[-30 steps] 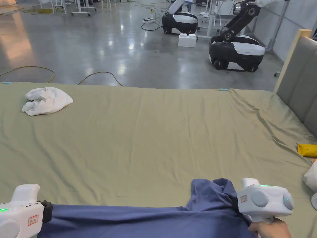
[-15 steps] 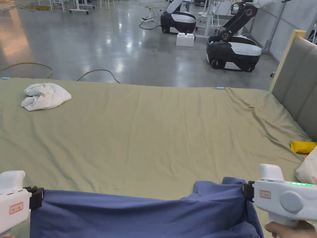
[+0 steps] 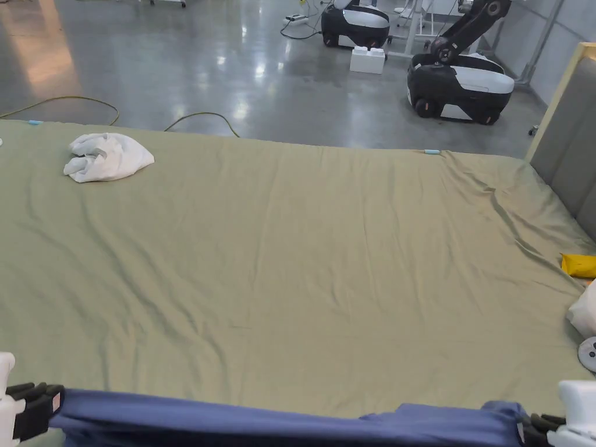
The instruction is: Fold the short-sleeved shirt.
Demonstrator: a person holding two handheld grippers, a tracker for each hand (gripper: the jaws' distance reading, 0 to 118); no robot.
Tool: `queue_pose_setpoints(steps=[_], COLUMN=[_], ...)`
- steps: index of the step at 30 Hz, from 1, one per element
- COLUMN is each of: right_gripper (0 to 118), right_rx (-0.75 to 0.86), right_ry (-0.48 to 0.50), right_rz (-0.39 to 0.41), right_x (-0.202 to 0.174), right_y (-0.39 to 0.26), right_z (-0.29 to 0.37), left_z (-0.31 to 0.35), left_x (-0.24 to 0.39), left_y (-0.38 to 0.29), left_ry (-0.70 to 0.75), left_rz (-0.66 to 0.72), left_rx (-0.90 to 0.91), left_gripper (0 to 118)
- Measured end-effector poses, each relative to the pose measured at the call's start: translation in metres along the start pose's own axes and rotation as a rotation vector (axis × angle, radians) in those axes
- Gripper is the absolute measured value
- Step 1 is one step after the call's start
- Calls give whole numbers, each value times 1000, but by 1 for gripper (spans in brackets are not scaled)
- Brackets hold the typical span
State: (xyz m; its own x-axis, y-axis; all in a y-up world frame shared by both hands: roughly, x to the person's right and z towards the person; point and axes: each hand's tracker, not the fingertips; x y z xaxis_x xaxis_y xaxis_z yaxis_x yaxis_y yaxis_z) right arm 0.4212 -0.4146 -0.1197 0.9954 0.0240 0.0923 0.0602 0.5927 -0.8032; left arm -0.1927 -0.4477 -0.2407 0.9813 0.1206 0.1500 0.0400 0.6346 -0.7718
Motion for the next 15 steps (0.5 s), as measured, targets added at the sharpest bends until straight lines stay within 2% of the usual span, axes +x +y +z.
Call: queue_pose_setpoints(steps=[3,8,15], right_gripper=[1,1,1], right_rx=[-89,-228,-274], right_ry=[-29,-47,-68], right_rz=[31,33,30], right_x=[-5,-11,-18], right_y=[-28,-73,-93], right_z=[-6,-44,-77], left_z=[-2,-25,-39], left_x=[0,3,13], left_y=[-29,-72,-85], left_ry=[23,61,103], left_rz=[-23,-58,-96], left_rx=[-91,-213,-213], left_gripper=[7,7,7])
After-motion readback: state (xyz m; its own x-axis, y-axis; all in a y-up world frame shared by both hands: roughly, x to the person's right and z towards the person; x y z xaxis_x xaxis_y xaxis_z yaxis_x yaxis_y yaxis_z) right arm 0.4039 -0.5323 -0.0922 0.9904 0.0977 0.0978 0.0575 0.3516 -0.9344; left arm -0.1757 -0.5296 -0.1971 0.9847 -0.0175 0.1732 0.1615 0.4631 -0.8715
